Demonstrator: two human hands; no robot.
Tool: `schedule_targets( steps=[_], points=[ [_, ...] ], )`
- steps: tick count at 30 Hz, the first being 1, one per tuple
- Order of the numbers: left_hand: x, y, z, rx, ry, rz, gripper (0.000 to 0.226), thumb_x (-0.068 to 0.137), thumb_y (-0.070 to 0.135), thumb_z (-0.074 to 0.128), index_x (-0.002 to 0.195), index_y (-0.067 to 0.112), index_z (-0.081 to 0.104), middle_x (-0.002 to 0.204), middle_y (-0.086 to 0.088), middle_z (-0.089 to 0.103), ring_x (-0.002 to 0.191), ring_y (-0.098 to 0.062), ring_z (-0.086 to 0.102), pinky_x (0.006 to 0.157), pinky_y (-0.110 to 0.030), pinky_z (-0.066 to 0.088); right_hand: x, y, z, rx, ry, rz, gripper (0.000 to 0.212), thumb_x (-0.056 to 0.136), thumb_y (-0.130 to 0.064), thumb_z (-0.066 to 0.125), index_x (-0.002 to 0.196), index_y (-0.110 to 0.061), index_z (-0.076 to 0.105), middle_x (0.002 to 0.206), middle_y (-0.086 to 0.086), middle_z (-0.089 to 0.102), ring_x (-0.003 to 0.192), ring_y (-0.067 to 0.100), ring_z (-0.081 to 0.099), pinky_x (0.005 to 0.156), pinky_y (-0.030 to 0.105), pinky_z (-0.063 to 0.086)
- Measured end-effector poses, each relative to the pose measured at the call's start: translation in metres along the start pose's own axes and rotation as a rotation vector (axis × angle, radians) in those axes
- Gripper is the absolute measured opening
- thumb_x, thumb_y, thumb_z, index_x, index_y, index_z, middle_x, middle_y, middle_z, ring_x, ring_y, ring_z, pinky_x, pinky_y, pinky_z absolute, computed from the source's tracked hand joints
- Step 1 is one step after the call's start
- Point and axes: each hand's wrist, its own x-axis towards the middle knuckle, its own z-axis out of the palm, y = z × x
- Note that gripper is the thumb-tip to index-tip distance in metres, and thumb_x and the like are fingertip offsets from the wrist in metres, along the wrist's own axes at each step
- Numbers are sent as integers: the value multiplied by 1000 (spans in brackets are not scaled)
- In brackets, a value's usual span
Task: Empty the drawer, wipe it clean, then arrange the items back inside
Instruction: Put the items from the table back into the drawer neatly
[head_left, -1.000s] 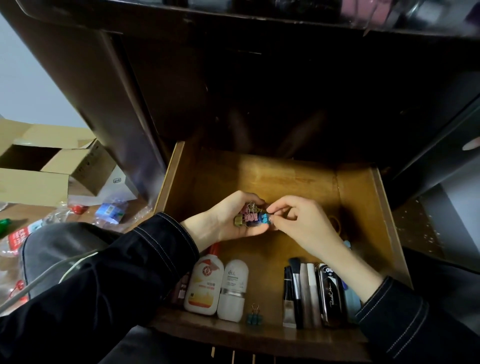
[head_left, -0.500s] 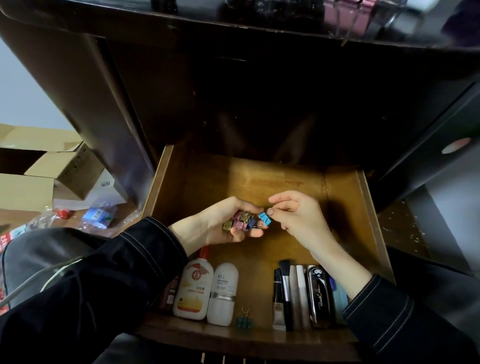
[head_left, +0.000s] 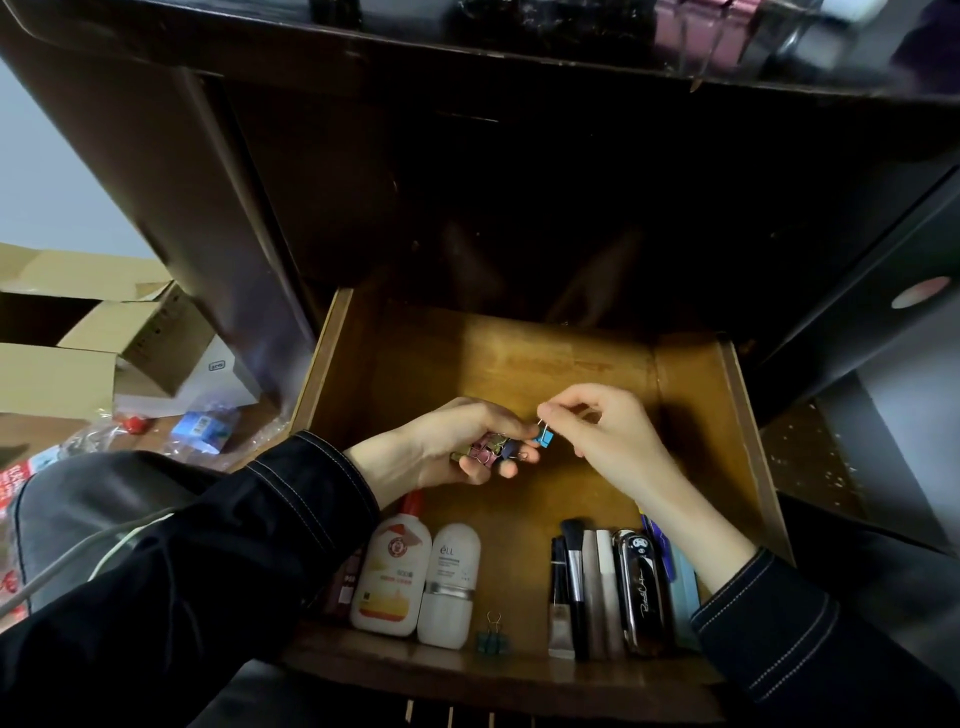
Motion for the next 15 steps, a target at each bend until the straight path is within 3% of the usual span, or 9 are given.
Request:
schedule_targets(
  steps=[5,8,10,13,15],
  points=[
    [2,-1,0,-18,119,17,27,86,10,71,109,-4,67,90,-15,69,54,-16,59,32,-15,30,1,2,-4,-32,-27,40,5,91,-26,71,92,-24,75,82,-10,71,61,-12,58,63,15,42],
    [3,0,-4,-117,216,45,20,86,6,68,104,-3,64,87,-15,67,51,-17,56,32,-16,29,3,7,-10,-70,-39,60,3,90,-27,72,89,-26,75,80,-8,73,68,-5,63,63,19,44],
    [4,0,-6,-158,241,54,16,87,7,66,100,-1,62,86,-14,66,51,-16,54,33,-16,28,1,9,-11,-187,-185,88,5,87,-26,74,83,-28,76,80,-8,74,79,4,67,68,25,51],
    [5,1,-7,-160,246,47,14,88,7,65,99,1,61,85,-14,64,51,-16,53,33,-16,27,-7,11,-4,-341,-588,94,5,83,-21,75,79,-23,79,82,-5,76,83,18,70,80,44,59],
    [4,1,-6,-148,233,36,11,88,7,65,97,2,60,86,-14,63,52,-16,52,33,-16,25,-17,11,5,-396,-816,56,8,82,-22,73,78,-19,79,80,-2,76,80,25,70,74,47,57]
  ],
)
